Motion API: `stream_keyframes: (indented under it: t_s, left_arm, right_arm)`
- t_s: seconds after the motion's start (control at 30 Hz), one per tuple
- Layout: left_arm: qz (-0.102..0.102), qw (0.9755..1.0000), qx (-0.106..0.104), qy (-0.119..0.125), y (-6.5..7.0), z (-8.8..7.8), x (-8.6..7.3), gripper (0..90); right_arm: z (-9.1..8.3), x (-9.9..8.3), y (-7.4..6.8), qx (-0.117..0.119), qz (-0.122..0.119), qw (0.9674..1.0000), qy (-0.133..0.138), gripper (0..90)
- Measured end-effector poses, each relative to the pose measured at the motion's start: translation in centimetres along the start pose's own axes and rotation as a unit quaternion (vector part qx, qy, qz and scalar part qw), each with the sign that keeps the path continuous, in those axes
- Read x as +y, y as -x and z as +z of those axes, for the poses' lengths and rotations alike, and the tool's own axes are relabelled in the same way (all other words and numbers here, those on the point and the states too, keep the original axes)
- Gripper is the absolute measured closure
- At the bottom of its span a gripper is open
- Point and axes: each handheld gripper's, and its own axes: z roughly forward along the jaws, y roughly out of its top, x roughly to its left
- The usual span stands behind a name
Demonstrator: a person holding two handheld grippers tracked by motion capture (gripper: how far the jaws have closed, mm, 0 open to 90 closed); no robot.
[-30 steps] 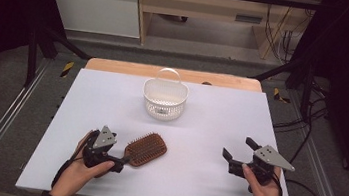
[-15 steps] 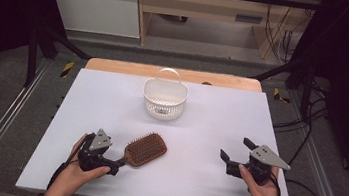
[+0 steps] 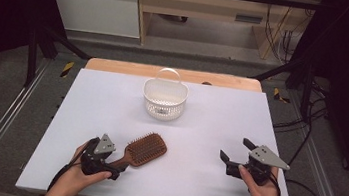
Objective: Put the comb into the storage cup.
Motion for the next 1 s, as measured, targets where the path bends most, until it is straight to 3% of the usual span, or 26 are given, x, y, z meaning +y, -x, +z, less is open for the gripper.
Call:
stream_keyframes:
  t_s: [0.53, 1.0]
  left_arm:
    - [-0.001, 0.9996, -0.008, -0.025, -0.22, -0.28, -0.07, 42.1]
    - [0.006, 0.9985, -0.025, -0.047, -0.01, 0.05, -0.23, 56.1]
  right_arm:
    - [0.03, -0.01, -0.05, 0.002, -0.004, 1.0000, -0.005, 8.3]
    - [0.12, 0.03, -0.14, 0.006, -0.007, 0.9999, -0.007, 8.5]
